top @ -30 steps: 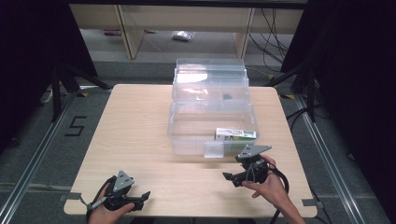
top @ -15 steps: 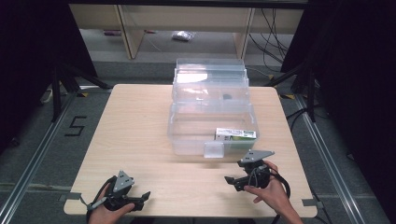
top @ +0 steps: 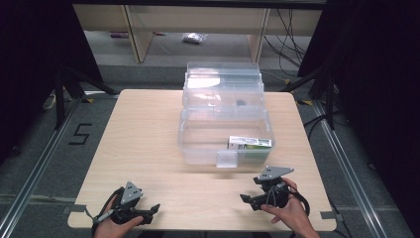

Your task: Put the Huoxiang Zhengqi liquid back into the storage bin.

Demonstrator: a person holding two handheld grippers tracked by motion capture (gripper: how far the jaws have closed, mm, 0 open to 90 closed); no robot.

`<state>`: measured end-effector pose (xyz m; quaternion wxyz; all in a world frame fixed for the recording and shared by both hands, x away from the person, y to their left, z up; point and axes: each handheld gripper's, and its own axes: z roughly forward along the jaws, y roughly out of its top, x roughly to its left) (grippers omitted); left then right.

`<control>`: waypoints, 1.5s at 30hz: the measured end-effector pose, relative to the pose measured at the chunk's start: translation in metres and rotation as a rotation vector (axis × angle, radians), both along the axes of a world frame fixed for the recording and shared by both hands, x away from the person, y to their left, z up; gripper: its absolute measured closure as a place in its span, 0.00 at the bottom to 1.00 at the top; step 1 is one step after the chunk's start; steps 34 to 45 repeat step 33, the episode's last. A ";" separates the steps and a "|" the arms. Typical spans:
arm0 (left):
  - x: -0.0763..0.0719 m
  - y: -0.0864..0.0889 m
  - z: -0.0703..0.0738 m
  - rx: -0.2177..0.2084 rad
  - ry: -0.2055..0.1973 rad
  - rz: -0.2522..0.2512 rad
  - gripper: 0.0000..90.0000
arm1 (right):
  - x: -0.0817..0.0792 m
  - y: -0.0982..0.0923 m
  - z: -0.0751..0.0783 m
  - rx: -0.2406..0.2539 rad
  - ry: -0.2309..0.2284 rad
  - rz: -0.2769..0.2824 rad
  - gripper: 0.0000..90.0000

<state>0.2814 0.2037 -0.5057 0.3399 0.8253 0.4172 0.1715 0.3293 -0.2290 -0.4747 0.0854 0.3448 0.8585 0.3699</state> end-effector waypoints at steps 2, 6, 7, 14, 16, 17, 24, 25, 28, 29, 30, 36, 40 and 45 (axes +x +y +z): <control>0.000 0.000 0.000 -0.002 -0.001 -0.001 0.19 | -0.002 0.001 -0.002 0.005 0.015 -0.001 0.23; 0.000 0.000 0.000 0.003 -0.003 0.001 0.19 | -0.006 -0.002 -0.002 -0.025 0.029 0.014 0.23; 0.000 0.000 0.000 0.002 -0.001 -0.001 0.19 | -0.006 -0.002 -0.003 -0.027 0.029 0.020 0.23; 0.000 0.000 0.000 0.002 -0.002 -0.001 0.19 | -0.012 -0.006 -0.007 -0.038 0.062 0.014 0.23; 0.000 0.000 0.000 0.001 -0.002 0.001 0.19 | -0.014 -0.007 -0.010 -0.044 0.055 0.015 0.22; 0.000 0.000 0.000 0.005 -0.001 0.001 0.19 | -0.015 -0.007 -0.011 -0.033 0.065 0.007 0.22; 0.000 0.000 0.000 0.002 -0.003 0.000 0.19 | -0.018 -0.010 -0.015 -0.052 0.080 -0.021 0.22; 0.000 0.000 0.000 0.003 -0.002 0.001 0.19 | -0.019 -0.010 -0.015 -0.050 0.081 -0.024 0.22; 0.000 0.000 0.000 0.004 -0.002 0.002 0.19 | -0.019 -0.010 -0.015 -0.047 0.079 -0.021 0.22; 0.000 0.000 0.000 0.002 -0.002 0.000 0.19 | -0.019 -0.010 -0.015 -0.047 0.079 -0.021 0.22; 0.000 0.000 0.000 0.002 -0.003 0.000 0.19 | -0.019 -0.010 -0.013 -0.064 0.085 -0.020 0.22; 0.000 0.000 0.000 0.002 -0.003 0.000 0.19 | -0.018 -0.010 -0.015 -0.048 0.074 -0.018 0.22; 0.000 0.000 0.000 0.002 -0.003 0.000 0.19 | -0.018 -0.010 -0.015 -0.048 0.074 -0.018 0.22; 0.000 0.000 0.000 0.002 -0.003 0.000 0.19 | -0.018 -0.010 -0.015 -0.048 0.074 -0.018 0.22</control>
